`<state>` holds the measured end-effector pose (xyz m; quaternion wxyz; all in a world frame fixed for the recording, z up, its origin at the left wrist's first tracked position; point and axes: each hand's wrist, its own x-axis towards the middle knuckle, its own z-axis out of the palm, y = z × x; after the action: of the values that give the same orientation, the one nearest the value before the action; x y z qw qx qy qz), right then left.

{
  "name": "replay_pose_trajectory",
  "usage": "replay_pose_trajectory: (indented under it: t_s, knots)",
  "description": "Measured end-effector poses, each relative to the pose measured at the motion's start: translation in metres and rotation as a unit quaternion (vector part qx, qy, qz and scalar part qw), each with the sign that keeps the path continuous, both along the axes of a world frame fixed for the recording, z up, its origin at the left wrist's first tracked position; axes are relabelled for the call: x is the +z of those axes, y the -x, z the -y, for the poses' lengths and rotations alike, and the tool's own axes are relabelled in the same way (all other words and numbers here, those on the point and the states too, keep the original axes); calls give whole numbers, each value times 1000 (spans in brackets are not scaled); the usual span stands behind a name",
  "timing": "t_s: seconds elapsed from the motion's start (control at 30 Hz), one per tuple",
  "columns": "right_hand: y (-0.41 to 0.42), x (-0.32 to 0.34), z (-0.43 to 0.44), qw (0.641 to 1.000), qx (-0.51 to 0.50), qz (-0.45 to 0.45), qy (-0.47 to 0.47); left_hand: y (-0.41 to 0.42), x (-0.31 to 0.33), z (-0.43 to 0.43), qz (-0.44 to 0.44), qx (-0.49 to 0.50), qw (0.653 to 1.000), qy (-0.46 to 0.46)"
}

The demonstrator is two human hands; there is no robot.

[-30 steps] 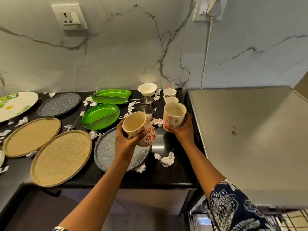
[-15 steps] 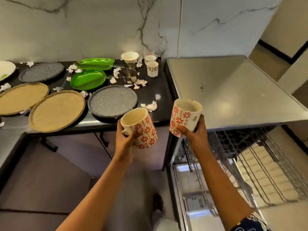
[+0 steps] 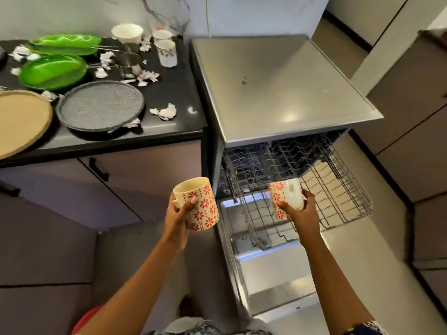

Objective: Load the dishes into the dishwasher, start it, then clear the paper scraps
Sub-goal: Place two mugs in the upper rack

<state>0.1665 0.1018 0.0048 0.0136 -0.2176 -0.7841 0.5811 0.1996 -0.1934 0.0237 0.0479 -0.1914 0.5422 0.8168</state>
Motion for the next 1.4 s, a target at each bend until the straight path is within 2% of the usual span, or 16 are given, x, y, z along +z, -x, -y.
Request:
replay_pose_trajectory:
  t_s: [0.13, 0.23, 0.33, 0.5, 0.6, 0.77, 0.93, 0.97, 1.03, 1.23, 1.33, 1.4]
  knots:
    - [12, -23, -53, 988, -20, 92, -124, 2, -7, -34, 16, -2, 1000, 6]
    - [32, -42, -89, 962, 57, 171, -202, 3, -11, -65, 27, 8, 1000, 6]
    - [51, -58, -108, 933, 152, 203, -256, 1, -20, -96, 41, 38, 998, 8]
    - [86, -79, -109, 847, 328, 208, -364, -4, -38, -138, 71, 92, 993, 1]
    - [104, -88, -97, 780, 407, 207, -429, -6, -48, -155, 89, 123, 988, -3]
    - [122, -107, -78, 692, 470, 200, -510, -17, -62, -165, 101, 169, 980, -15]
    - [130, -124, -62, 639, 519, 199, -532, -25, -69, -162, 126, 198, 972, -23]
    - [130, -130, -60, 637, 524, 200, -528, -25, -70, -162, 130, 199, 971, -23]
    - [126, -138, -59, 656, 522, 193, -510, -26, -72, -163, 138, 198, 970, -20]
    - [111, -146, -76, 755, 495, 121, -413, -26, -71, -164, 146, 186, 972, -16]
    - [100, -151, -94, 767, 524, 81, -362, -26, -72, -167, 150, 172, 973, -13]
    - [96, -154, -102, 793, 507, 65, -333, -27, -74, -169, 153, 166, 974, -9]
